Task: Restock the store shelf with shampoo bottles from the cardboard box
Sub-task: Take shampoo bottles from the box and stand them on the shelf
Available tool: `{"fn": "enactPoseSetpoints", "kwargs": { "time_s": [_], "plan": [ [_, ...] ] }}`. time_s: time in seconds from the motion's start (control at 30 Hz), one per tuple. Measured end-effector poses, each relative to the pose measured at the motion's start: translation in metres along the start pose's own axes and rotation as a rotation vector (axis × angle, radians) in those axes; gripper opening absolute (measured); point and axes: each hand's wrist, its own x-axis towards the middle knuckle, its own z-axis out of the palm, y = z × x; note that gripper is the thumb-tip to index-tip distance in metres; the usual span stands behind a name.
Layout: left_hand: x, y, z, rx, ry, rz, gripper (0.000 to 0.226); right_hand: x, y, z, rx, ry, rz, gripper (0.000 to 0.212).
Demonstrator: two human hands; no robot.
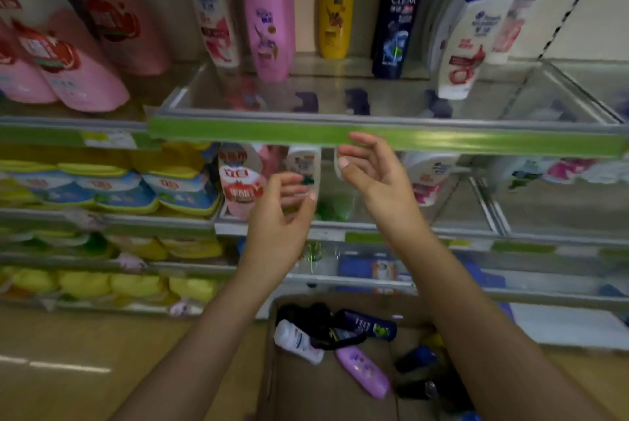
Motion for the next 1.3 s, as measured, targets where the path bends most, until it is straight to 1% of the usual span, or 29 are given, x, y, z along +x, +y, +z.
{"fn": "enactPoseSetpoints", "kwargs": {
  "time_s": [0.13,0.37,0.63,0.8,0.9,1.0,1.07,1.2,1.3],
  "plan": [
    [-0.047,-0.036,0.017,0.023,0.002,-0.152,0.017,-0.041,0.038,-0.022,-0.006,-0.043,0.138,0.029],
    [-0.116,-0.103,0.031,0.036,0.017,-0.372,0.019,-0.09,0.105,-0.038,-0.006,-0.053,0.34,0.029],
    [-0.184,-0.181,0.036,0.108,0.011,-0.634,0.017,-0.142,0.197,-0.033,-0.033,-0.025,0.583,0.026],
    [-0.204,-0.222,0.047,0.141,-0.023,-0.821,0.019,-0.156,0.249,-0.018,-0.066,0.0,0.705,0.027],
    [-0.209,-0.243,0.052,0.14,-0.039,-0.921,0.02,-0.158,0.278,-0.005,-0.111,0.001,0.748,0.027],
    [-0.211,-0.264,0.058,0.12,-0.041,-1.008,0.03,-0.158,0.305,0.008,-0.165,-0.044,0.765,0.031],
    [-0.211,-0.276,0.062,0.099,-0.037,-1.056,0.032,-0.156,0.32,0.017,-0.214,-0.089,0.77,0.034],
    [-0.21,-0.299,0.071,0.058,-0.025,-1.123,0.029,-0.151,0.347,0.037,-0.307,-0.184,0.738,0.042],
    [-0.212,-0.314,0.076,0.028,-0.021,-1.155,0.028,-0.155,0.369,0.051,-0.386,-0.235,0.72,0.054]
  ]
}}
